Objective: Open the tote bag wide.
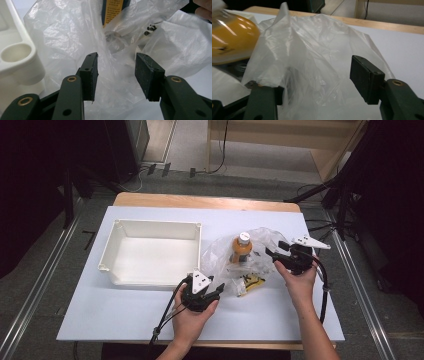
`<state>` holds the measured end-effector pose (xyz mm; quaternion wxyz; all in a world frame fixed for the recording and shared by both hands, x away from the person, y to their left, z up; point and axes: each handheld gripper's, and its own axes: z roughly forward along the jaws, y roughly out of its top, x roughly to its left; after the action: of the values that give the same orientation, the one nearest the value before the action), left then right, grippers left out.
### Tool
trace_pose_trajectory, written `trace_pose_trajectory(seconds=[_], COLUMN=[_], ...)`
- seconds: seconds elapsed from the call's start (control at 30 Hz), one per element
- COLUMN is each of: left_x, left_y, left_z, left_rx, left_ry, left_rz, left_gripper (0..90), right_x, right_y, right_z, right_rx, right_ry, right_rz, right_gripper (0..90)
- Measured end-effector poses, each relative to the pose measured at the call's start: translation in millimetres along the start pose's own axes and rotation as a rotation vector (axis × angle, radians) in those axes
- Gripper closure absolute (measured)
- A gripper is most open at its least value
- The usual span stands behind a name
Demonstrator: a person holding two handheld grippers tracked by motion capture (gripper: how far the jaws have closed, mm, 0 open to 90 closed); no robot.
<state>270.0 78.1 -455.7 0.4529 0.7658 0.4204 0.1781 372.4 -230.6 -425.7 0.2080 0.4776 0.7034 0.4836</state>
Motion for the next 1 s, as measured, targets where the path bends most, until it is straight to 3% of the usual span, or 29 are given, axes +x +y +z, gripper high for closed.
trace_pose_trajectory(seconds=[0.07,0.13,0.23,0.37,0.47,0.63,0.73,0.93,1.0], left_x=[0.6,1.0,-1.1,-1.4,1.4,7.1,10.2,6.5,9.2], left_y=[-1.2,-4.2,-6.8,-7.7,-8.3,-11.8,-12.8,-15.6,-16.2], left_z=[4.2,8.6,12.0,16.7,16.4,11.6,9.8,8.1,6.8], left_rx=[0.034,0.078,0.119,0.183,0.213,0.223,0.218,0.210,0.206], left_ry=[-0.016,-0.017,-0.008,0.028,0.036,0.059,0.061,0.132,0.136], left_rz=[-0.008,-0.002,0.018,0.038,0.041,0.068,0.058,0.111,0.092], left_gripper=[54.8,61.3,73.4,88.8,90.0,90.0,90.0,90.0,90.0], right_x=[6.4,12.2,20.0,24.7,11.3,-10.7,-20.7,-32.9,-35.1], right_y=[0.7,0.1,-3.3,-10.8,-20.4,-34.5,-37.9,-44.4,-44.4], right_z=[-7.4,-11.7,-15.3,-11.7,-2.8,10.0,14.5,24.8,25.7], right_rx=[-0.008,0.012,0.036,0.082,0.107,0.188,0.223,0.268,0.268], right_ry=[0.023,0.017,0.070,0.016,-0.015,-0.054,-0.060,-0.110,-0.122], right_rz=[-0.015,-0.040,-0.081,-0.156,-0.119,-0.060,-0.027,0.015,0.025], right_gripper=[43.2,52.6,68.7,83.3,90.0,90.0,90.0,90.0,90.0])
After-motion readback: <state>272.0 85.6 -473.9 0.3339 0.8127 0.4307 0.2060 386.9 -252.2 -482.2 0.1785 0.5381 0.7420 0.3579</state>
